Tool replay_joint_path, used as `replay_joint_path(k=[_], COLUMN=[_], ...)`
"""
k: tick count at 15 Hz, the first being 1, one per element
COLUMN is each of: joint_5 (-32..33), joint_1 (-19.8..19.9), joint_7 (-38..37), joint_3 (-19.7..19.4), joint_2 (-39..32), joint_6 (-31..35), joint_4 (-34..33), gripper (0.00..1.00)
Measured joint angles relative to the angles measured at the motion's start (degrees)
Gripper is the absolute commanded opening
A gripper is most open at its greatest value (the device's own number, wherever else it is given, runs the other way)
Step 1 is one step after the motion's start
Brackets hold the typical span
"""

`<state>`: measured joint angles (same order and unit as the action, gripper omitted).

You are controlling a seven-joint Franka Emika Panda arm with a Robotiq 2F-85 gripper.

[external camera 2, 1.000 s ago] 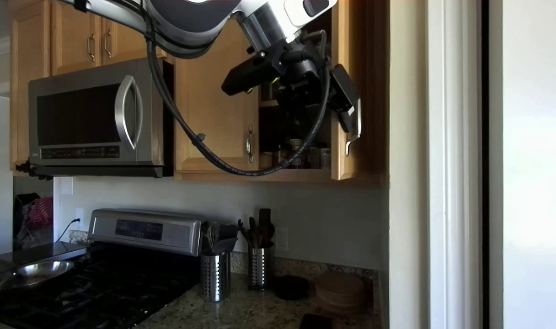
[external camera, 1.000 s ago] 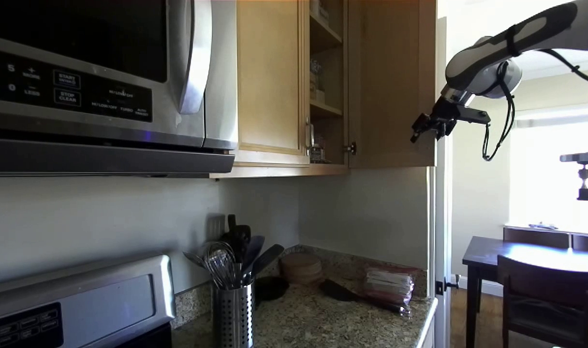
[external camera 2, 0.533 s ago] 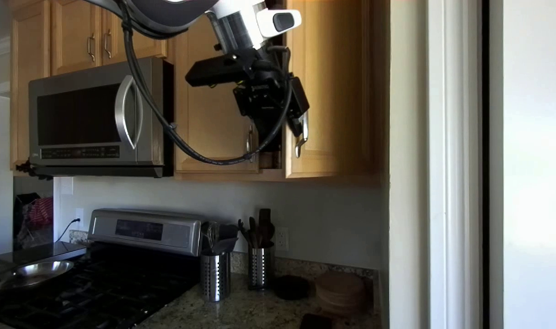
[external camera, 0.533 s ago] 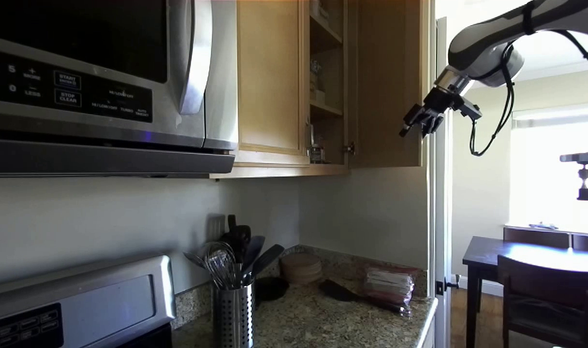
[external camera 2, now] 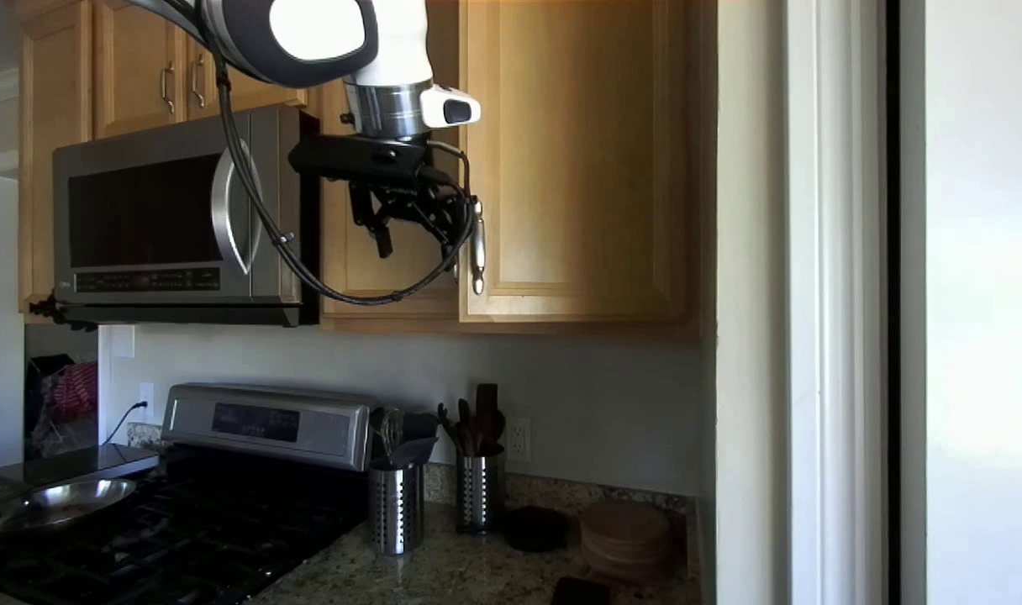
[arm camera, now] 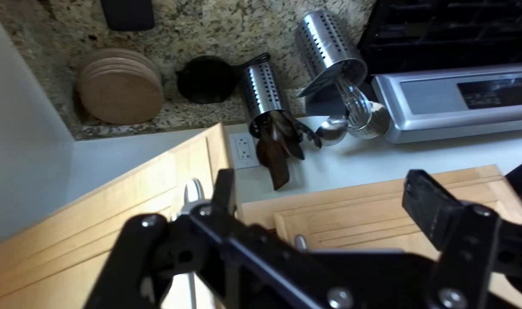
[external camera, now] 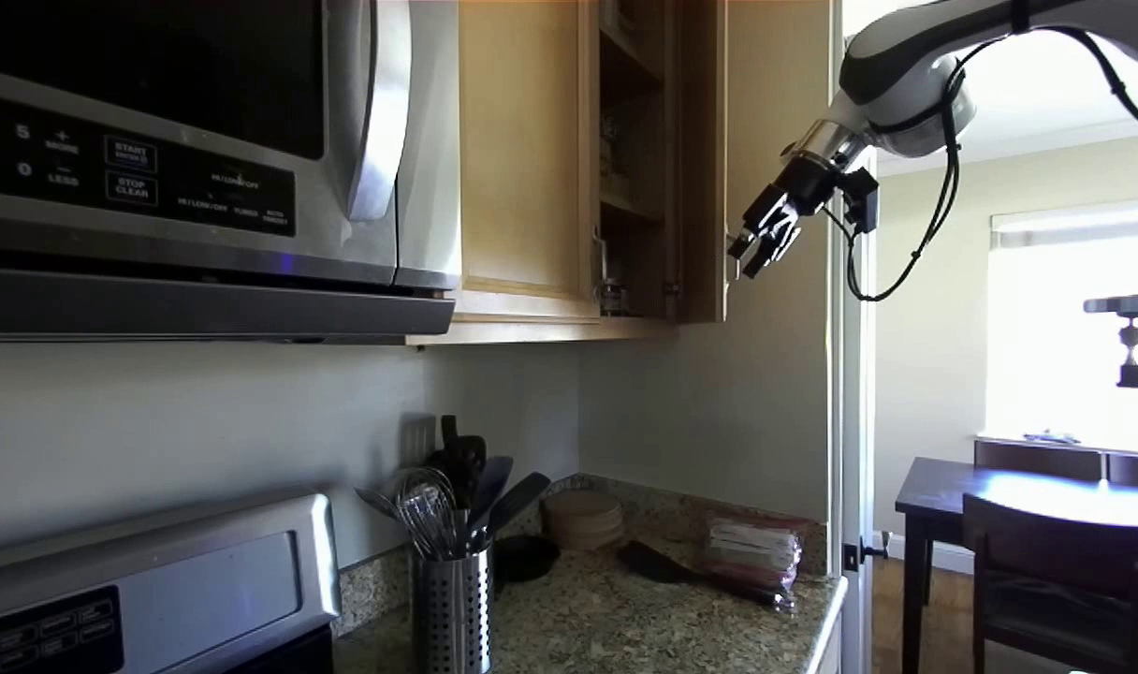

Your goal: Close the open cabinet door

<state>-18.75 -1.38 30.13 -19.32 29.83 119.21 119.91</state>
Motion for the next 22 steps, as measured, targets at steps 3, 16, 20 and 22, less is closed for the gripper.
replay_joint_path(k=[3,16,20,22], joint_5=[-1.78,1.62,0.62,-2.19], joint_1=[-0.64,6.07,5.97,5.62], joint_7=[3.45,-6.69,-10.88,-11.19], joint_3=[-0.69,0.50,1.38,1.42], joint_2=[-0.04,-9.41,-10.85,-11.08], joint_6=[-2.74,17.69,21.49,21.67], joint_4=[-0.14,2.50,2.02,1.44], gripper=[1.00,0.32,0.07,0.04])
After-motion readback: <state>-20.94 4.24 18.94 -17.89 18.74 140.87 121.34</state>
